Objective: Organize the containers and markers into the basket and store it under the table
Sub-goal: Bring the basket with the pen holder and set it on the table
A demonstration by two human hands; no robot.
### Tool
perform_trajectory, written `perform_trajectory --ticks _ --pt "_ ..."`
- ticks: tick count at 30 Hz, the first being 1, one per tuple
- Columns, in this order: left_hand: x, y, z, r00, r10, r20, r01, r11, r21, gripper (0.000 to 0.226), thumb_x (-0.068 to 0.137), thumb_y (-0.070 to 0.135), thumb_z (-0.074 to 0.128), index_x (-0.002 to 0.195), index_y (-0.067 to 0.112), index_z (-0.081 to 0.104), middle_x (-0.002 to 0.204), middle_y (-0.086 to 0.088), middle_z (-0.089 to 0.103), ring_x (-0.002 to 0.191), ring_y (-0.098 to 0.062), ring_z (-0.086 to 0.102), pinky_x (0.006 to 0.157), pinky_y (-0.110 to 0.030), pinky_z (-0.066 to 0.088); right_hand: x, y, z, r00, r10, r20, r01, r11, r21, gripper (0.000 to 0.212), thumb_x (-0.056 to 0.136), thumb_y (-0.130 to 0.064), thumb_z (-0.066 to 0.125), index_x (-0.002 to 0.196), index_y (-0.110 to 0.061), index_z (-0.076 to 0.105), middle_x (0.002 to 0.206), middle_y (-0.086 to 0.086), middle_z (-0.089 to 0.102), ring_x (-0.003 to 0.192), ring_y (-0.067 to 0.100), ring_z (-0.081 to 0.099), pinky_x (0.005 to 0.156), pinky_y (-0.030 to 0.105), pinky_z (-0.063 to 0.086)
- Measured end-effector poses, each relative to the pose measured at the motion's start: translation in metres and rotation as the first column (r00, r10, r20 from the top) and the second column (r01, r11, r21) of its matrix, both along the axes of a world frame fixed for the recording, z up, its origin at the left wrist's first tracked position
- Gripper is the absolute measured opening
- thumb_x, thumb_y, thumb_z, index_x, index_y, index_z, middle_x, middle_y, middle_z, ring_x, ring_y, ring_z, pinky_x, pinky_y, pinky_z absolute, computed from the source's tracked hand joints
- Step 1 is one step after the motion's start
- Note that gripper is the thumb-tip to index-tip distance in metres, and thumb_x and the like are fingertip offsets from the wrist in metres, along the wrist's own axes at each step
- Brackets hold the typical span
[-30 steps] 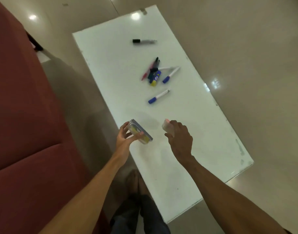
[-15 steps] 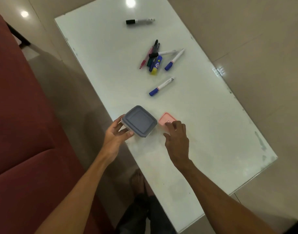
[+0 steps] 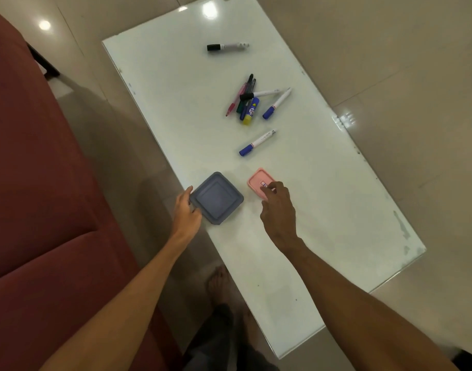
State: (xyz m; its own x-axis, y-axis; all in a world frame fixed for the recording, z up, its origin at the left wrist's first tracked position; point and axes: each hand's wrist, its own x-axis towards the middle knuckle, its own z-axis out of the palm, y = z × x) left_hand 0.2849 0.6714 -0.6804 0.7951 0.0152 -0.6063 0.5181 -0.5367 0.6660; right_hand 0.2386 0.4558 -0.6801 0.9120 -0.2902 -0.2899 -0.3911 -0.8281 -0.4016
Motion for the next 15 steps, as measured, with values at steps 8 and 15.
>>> perform_trajectory --ticks 8,15 --pt "-0.025 -0.035 0.052 0.983 0.074 0.169 -0.092 0.991 0.101 0.052 0.089 -0.011 0.054 0.138 0.006 0.052 0.143 -0.011 0.043 0.128 -0.025 0.049 0.105 -0.032 0.047 -0.030 -0.030 0.051 0.991 -0.004 0.131 -0.013 0.992 0.129 0.038 0.092 -0.011 0.063 0.130 -0.015 0.061 0.133 0.003 0.054 0.120 0.021 0.052 0.070 0.027 0.046" --pt "-0.082 -0.132 0.103 0.980 -0.073 0.187 0.062 0.996 0.064 0.046 0.088 -0.008 0.051 0.129 0.010 0.058 0.136 -0.006 0.052 0.125 -0.025 0.052 0.101 -0.028 0.042 -0.098 -0.122 0.107 0.992 -0.019 0.126 -0.012 0.971 0.239 0.048 0.095 -0.021 0.059 0.142 -0.020 0.050 0.145 -0.002 0.046 0.133 0.018 0.042 0.089 0.039 0.051"
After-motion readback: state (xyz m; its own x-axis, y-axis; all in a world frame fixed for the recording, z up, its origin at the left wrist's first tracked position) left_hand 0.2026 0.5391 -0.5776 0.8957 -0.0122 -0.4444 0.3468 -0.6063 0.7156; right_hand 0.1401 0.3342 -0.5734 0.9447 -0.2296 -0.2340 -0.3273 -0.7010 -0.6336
